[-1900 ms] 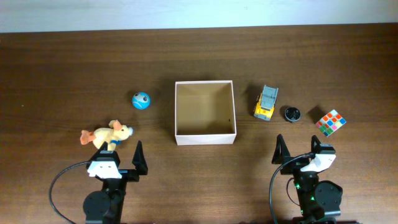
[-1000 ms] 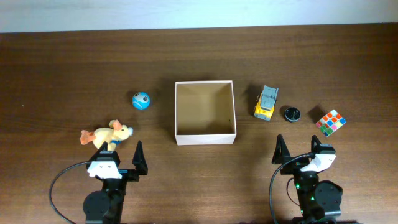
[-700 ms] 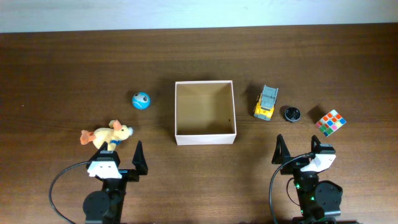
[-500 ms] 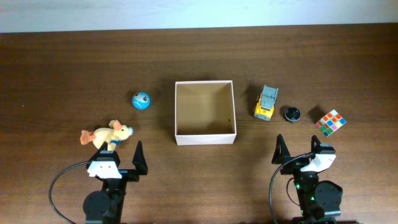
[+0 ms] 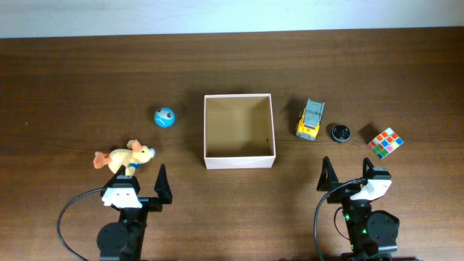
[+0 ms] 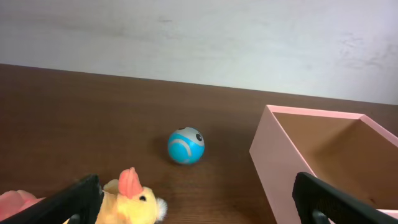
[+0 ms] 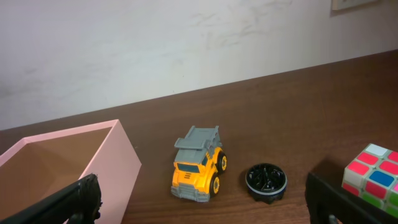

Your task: Pack container

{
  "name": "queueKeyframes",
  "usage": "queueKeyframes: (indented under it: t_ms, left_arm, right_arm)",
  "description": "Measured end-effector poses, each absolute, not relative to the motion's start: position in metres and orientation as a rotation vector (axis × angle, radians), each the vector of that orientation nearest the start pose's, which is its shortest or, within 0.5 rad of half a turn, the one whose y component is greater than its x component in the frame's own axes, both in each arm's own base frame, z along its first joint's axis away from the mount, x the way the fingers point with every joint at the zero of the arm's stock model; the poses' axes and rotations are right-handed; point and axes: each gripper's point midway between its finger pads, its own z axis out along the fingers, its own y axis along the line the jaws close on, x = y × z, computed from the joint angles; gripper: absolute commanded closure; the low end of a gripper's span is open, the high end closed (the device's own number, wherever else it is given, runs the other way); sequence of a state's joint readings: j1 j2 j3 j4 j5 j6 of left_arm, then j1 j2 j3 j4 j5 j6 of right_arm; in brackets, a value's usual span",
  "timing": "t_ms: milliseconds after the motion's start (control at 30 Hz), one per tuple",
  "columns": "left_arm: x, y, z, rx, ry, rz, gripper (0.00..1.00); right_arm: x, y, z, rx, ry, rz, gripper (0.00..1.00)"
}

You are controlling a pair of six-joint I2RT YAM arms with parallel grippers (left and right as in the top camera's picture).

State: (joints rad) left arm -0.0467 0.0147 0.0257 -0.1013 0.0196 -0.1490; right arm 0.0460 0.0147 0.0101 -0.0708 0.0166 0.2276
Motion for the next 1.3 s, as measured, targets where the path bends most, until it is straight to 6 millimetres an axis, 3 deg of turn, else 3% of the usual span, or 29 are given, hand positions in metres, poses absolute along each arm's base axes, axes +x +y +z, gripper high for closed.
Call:
queueKeyframes:
  t_ms: [1300]
  left_arm:
    - [0.2448, -0.0148, 0.1579, -0.07, 1.662, -0.165, 0.01]
  right_arm:
    - [0.2451, 0.0097, 0.1577, 0.158, 1.658, 0.2, 0.01]
